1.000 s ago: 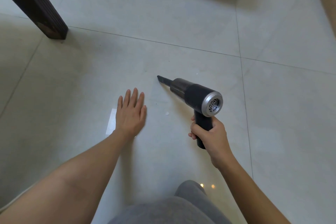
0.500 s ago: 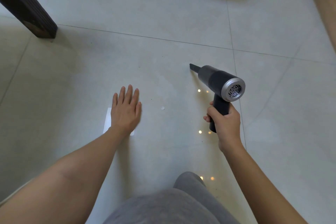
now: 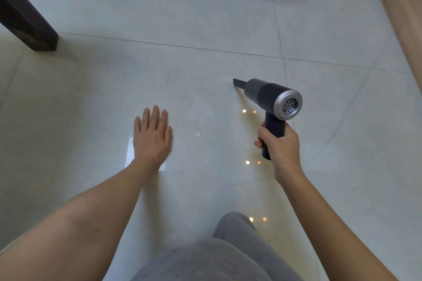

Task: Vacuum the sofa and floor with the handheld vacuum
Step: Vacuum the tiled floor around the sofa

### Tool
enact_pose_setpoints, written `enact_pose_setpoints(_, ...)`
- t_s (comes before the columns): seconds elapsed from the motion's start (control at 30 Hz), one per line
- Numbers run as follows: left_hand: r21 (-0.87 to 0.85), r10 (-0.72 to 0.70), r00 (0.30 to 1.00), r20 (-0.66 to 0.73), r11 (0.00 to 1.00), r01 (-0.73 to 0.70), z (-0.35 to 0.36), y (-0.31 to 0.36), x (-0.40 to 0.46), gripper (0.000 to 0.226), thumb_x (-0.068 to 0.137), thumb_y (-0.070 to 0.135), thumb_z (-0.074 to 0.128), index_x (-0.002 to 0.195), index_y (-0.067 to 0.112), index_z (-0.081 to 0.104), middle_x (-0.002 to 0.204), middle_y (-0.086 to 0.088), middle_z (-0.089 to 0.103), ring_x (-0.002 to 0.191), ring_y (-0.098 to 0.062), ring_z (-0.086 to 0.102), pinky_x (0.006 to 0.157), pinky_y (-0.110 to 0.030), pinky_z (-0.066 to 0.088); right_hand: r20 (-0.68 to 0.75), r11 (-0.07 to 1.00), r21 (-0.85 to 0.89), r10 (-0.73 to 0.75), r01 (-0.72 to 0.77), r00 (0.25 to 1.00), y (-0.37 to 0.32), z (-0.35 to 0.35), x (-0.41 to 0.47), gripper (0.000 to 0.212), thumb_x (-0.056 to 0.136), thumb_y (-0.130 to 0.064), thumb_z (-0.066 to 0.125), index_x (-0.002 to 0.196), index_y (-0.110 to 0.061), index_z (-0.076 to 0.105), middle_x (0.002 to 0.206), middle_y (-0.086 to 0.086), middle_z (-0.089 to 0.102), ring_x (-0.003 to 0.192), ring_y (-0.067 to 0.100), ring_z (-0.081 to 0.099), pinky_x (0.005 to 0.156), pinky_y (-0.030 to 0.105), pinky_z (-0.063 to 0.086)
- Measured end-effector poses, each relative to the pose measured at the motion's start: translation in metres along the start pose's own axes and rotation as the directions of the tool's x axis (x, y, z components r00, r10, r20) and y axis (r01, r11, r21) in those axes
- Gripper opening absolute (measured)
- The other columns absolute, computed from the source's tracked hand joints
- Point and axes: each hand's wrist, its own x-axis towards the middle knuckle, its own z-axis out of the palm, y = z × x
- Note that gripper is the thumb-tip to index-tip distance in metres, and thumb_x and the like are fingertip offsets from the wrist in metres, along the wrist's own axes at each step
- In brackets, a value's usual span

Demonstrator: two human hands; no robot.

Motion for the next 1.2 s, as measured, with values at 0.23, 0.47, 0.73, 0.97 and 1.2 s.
enact_pose_setpoints(0.23, -0.005, 0.003, 1.0, 0.0, 1.0, -0.003, -0.002, 0.0, 0.002, 0.056, 0.098, 0.034, 0.019, 0.15, 0.016, 0.025, 0.159, -0.009, 0.018, 0.146, -0.031, 0.009, 0.117, -0.047, 0.006, 0.012, 1.0, -0.013, 0.003, -0.003, 1.0, -0.002, 0.003, 0.003, 0.011, 0.081, -0.004, 0.06, 0.088, -0.012, 0.058, 0.076, 0.001, 0.053, 0.056, 0.012, 0.057, 0.055, 0.027, 0.035)
enact_pose_setpoints(0.47, -0.001, 0.009, 1.0, 0.001, 1.0, -0.009, 0.002, -0.002, 0.002, 0.056, 0.099, 0.035, 0.018, 0.151, 0.016, 0.024, 0.159, -0.009, 0.017, 0.147, -0.03, 0.008, 0.118, -0.047, 0.005, 0.013, 1.0, -0.017, 0.008, -0.008, 1.0, -0.001, 0.002, 0.005, 0.011, 0.081, -0.004, 0.06, 0.089, -0.011, 0.058, 0.076, 0.002, 0.053, 0.057, 0.014, 0.056, 0.056, 0.029, 0.036)
enact_pose_setpoints(0.73, -0.012, 0.015, 1.0, -0.005, 1.0, -0.015, 0.002, -0.002, 0.001, 0.056, 0.099, 0.035, 0.019, 0.151, 0.016, 0.024, 0.16, -0.009, 0.016, 0.147, -0.029, 0.008, 0.118, -0.047, 0.005, 0.025, 1.0, -0.009, 0.02, -0.02, 0.999, 0.0, 0.004, 0.002, 0.011, 0.081, -0.004, 0.06, 0.086, -0.015, 0.059, 0.075, 0.0, 0.054, 0.057, 0.014, 0.056, 0.06, 0.03, 0.04)
enact_pose_setpoints(0.97, 0.0, 0.007, 1.0, -0.004, 1.0, -0.007, 0.002, -0.001, 0.001, 0.053, 0.102, 0.032, 0.024, 0.152, 0.017, 0.021, 0.16, -0.008, 0.013, 0.148, -0.028, 0.005, 0.119, -0.045, 0.002, 0.164, 0.999, -0.045, 0.021, -0.014, 0.986, 0.012, 0.009, -0.027, 0.014, 0.081, 0.002, 0.061, 0.089, -0.009, 0.061, 0.068, 0.003, 0.054, 0.05, 0.009, 0.054, 0.069, 0.037, 0.048)
enact_pose_setpoints(1.2, 0.006, 0.017, 1.0, -0.006, 1.0, -0.017, 0.001, -0.001, -0.002, 0.053, 0.102, 0.032, 0.024, 0.152, 0.016, 0.021, 0.16, -0.009, 0.014, 0.148, -0.029, 0.006, 0.119, -0.046, 0.003, 0.283, 0.994, -0.108, 0.032, -0.001, 0.958, 0.015, 0.013, -0.046, 0.01, 0.082, 0.001, 0.061, 0.087, -0.007, 0.06, 0.063, 0.001, 0.054, 0.056, 0.014, 0.056, 0.062, 0.025, 0.049)
